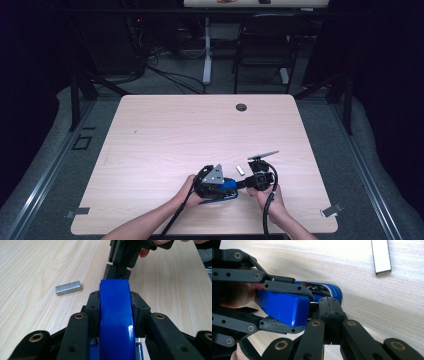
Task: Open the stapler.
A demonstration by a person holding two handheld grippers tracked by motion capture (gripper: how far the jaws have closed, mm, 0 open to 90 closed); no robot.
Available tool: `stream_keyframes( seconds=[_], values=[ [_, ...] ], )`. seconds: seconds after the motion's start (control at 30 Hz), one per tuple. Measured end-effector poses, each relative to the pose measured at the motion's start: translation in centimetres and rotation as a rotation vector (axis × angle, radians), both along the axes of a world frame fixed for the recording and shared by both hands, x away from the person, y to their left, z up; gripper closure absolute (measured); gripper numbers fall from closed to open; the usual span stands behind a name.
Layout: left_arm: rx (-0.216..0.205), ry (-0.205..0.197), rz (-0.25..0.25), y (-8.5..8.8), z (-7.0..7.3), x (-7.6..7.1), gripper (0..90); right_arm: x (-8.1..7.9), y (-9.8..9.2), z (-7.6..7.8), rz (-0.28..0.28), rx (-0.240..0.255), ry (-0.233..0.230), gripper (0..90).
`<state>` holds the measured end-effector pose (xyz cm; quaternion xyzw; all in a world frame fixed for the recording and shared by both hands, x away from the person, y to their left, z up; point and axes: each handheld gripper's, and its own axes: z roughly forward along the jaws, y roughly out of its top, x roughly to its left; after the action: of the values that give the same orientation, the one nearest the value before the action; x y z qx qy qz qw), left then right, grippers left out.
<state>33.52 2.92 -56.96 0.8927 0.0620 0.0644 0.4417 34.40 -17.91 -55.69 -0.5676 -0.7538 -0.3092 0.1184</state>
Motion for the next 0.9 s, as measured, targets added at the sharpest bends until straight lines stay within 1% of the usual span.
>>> stream_keyframes(
  seconds=[0.03, 0.1, 0.13, 0.17, 0.27, 0.37, 0.4, 0.43, 0.47, 0.5, 0.53, 0.57, 0.6, 0.67, 0.7, 0.73, 0.77, 0.8, 0.87, 0.9],
  values=[
    [0.000, 0.000, 0.001, 0.02, 0.00, 0.01, 66.4, 0.02, 0.01, -0.04, -0.005, 0.011, -0.001, 90.0],
    [-0.010, -0.003, 0.000, 0.10, -0.06, -0.04, 66.4, 0.07, 0.03, -0.10, -0.005, 0.012, -0.012, 90.0],
    [-0.010, -0.003, 0.000, 0.10, -0.06, -0.04, 66.4, 0.07, 0.03, -0.10, -0.005, 0.012, -0.012, 90.0],
    [-0.019, -0.003, -0.001, 0.16, -0.14, -0.02, 66.4, 0.06, 0.02, -0.06, -0.007, 0.012, -0.004, 90.0],
    [-0.024, -0.004, 0.000, 0.22, -0.16, -0.06, 66.4, 0.06, 0.07, -0.06, -0.009, 0.010, -0.008, 90.0],
    [-0.031, -0.015, 0.001, 0.27, -0.19, -0.13, 66.4, 0.10, 0.02, -0.10, -0.010, 0.014, -0.007, 90.0],
    [-0.088, -0.012, 0.015, 0.60, -0.05, -0.18, 66.4, 0.11, 0.00, -0.10, -0.009, 0.015, -0.005, 90.0],
    [-0.109, -0.008, 0.019, 0.76, 0.34, -0.12, 66.4, 0.12, -0.04, -0.15, -0.004, 0.002, -0.021, 90.0],
    [-0.108, -0.029, 0.012, 0.69, 0.65, -0.25, 66.3, 0.11, -0.16, -0.07, -0.015, 0.003, -0.009, 90.0],
    [-0.092, -0.043, 0.006, 0.52, 0.79, -0.38, 66.3, 0.11, -0.16, -0.07, -0.015, 0.003, -0.009, 90.0],
    [-0.093, -0.036, 0.006, 0.55, 0.73, -0.28, 66.3, 0.17, -0.33, -0.17, -0.015, 0.018, -0.002, 90.0],
    [-0.088, -0.027, 0.005, 0.62, 0.56, -0.13, 66.3, 0.13, -0.26, -0.21, -0.022, 0.021, -0.009, 90.0],
    [-0.058, -0.025, 0.002, 0.51, 0.14, -0.08, 66.1, 0.22, -0.04, -0.07, 0.012, -0.002, -0.027, 90.0],
    [-0.057, -0.019, 0.007, 0.48, -0.14, -0.07, 66.1, 0.22, 0.05, 0.00, 0.020, -0.008, -0.034, 90.0],
    [-0.045, -0.018, 0.001, 0.42, -0.05, 0.00, 66.1, 0.24, 0.14, -0.01, 0.016, -0.004, -0.038, 90.0],
    [-0.043, -0.021, -0.003, 0.41, -0.02, 0.03, 66.0, 0.27, 0.10, -0.04, 0.019, 0.000, -0.038, 90.0],
    [-0.042, -0.016, -0.002, 0.39, -0.02, 0.03, 65.9, 0.29, 0.02, -0.08, 0.018, 0.009, -0.035, 90.0],
    [-0.030, -0.016, -0.004, 0.32, 0.01, 0.03, 65.9, 0.33, -0.09, -0.14, 0.021, 0.015, -0.030, 90.0],
    [-0.009, -0.025, -0.012, 0.19, 0.09, -0.09, 65.8, 0.33, 0.04, -0.04, 0.021, 0.010, -0.035, 90.0],
    [0.001, -0.032, -0.018, 0.16, 0.15, -0.13, 65.8, 0.33, 0.03, 0.05, 0.030, 0.003, -0.040, 90.0]
  ],
)
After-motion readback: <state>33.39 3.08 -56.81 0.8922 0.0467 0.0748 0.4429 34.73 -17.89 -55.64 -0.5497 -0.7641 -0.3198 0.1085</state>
